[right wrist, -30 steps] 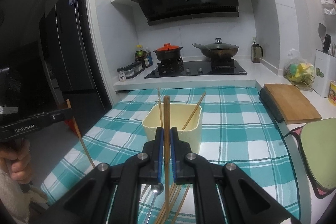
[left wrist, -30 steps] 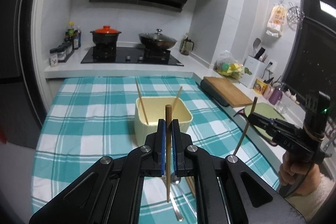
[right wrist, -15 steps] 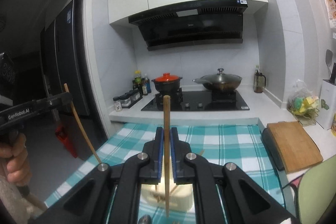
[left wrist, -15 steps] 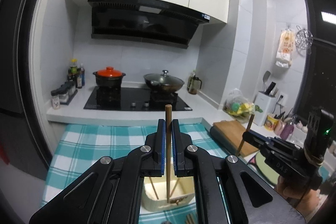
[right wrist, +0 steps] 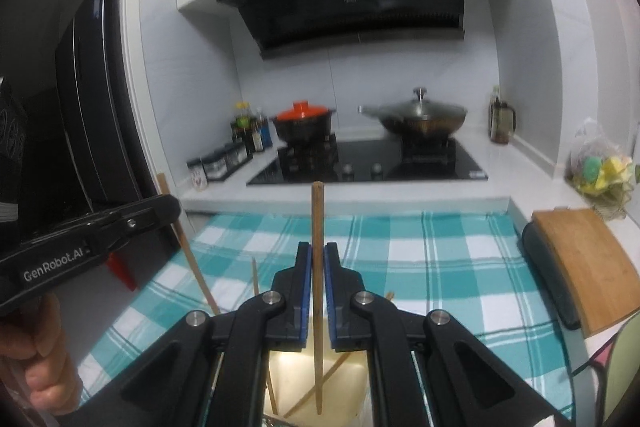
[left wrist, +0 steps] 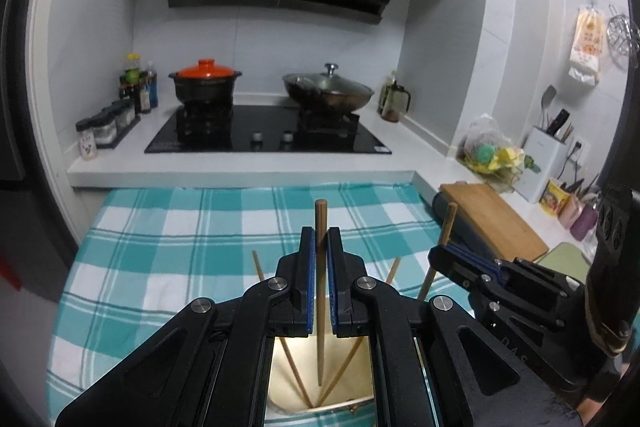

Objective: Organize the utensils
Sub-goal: 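Lower the chopsticks into the holder and open both grippers, then withdraw both tools from the holder back over the spoons and chopsticks, then close the right gripper on a chopstick while the left gripper grasps the large spoon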

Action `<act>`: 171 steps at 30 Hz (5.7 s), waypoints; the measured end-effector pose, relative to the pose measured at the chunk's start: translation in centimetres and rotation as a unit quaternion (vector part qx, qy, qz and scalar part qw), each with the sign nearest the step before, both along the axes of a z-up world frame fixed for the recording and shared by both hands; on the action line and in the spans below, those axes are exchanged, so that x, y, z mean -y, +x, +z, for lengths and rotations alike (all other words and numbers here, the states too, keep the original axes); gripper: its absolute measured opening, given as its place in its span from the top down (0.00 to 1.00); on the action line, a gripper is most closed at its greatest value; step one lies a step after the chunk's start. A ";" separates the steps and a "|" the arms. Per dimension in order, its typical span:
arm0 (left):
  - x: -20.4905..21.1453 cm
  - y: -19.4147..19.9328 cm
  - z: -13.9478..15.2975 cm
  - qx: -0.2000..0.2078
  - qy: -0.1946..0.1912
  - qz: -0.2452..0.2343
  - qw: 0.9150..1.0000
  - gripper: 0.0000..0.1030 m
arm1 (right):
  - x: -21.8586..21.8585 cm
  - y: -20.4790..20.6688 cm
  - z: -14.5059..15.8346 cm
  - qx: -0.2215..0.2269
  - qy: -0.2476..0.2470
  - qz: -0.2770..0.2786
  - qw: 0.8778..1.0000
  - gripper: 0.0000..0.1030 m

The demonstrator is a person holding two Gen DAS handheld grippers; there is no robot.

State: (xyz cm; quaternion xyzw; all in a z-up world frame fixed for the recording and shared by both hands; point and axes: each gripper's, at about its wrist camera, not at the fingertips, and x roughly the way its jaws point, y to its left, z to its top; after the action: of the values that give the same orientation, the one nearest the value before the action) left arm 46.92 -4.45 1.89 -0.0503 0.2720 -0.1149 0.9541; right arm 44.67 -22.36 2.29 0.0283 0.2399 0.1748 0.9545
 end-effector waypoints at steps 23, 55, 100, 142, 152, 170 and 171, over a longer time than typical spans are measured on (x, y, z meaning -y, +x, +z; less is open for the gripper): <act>-5.0 -11.2 1.1 -0.027 0.123 0.010 0.992 0.00 | 3.5 -6.7 2.7 -0.001 -0.056 -0.017 0.998 0.33; -1.3 -22.7 -19.0 -0.156 0.072 0.010 0.985 0.01 | 7.9 -30.5 -14.3 -0.084 -0.081 -0.110 0.987 0.23; -5.2 -24.9 -22.1 -0.198 0.051 0.044 0.978 0.37 | 3.9 -23.6 -18.8 -0.209 -0.029 -0.044 0.976 0.69; -5.8 -19.6 -23.6 -0.216 0.079 0.021 0.973 0.22 | 4.9 -22.8 -21.3 -0.259 -0.128 -0.053 0.956 0.65; -4.4 -17.1 -23.8 -0.214 0.100 0.019 0.972 0.21 | 4.6 -19.7 -21.4 -0.262 -0.137 -0.044 0.954 0.65; -4.2 -15.7 -23.3 -0.197 0.096 0.007 0.976 0.59 | 3.3 -13.4 -21.4 -0.267 -0.155 -0.033 0.951 0.94; -4.3 -15.7 -23.2 -0.196 0.095 0.006 0.976 0.59 | 3.4 -13.3 -21.4 -0.267 -0.150 -0.034 0.951 0.94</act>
State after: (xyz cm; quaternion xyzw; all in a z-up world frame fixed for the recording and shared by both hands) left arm 31.25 -0.18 -21.36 0.0176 0.4634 -0.0703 0.8832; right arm 31.42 -25.77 -19.06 -0.0616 0.5088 0.0904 0.8539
